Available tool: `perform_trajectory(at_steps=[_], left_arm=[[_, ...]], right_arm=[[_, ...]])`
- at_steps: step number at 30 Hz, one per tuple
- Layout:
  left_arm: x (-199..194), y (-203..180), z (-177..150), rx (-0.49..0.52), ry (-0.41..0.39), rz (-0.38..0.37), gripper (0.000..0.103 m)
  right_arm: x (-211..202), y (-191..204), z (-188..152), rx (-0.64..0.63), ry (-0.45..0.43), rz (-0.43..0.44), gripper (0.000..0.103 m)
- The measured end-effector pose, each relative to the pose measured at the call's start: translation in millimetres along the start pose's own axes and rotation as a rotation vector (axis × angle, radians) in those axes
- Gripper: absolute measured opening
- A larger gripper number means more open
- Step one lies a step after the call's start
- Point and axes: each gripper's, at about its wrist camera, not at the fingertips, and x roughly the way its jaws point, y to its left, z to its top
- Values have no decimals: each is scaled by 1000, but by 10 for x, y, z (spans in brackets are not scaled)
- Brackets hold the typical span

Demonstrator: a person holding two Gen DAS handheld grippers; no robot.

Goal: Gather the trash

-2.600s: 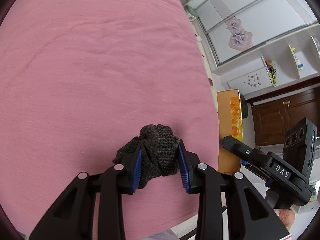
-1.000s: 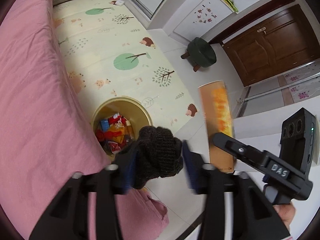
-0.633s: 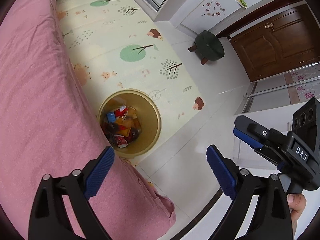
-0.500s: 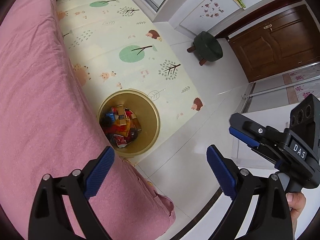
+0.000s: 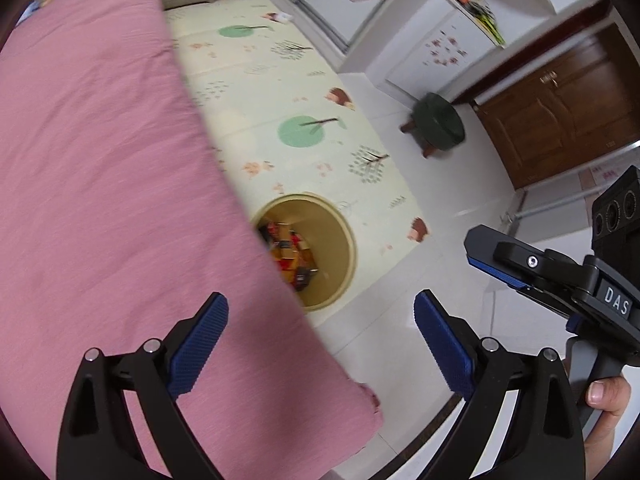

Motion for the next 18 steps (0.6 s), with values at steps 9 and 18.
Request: perform_trajectory(at_steps=[9,18], left_arm=[[-417,796,-584,-101,-16,85,94],[-944,1382,-1235,-224,-53,147,95]], right_arm=[[450,705,-541,-108,132,37,60],[605,1403,-1122,-235,211,42,64]])
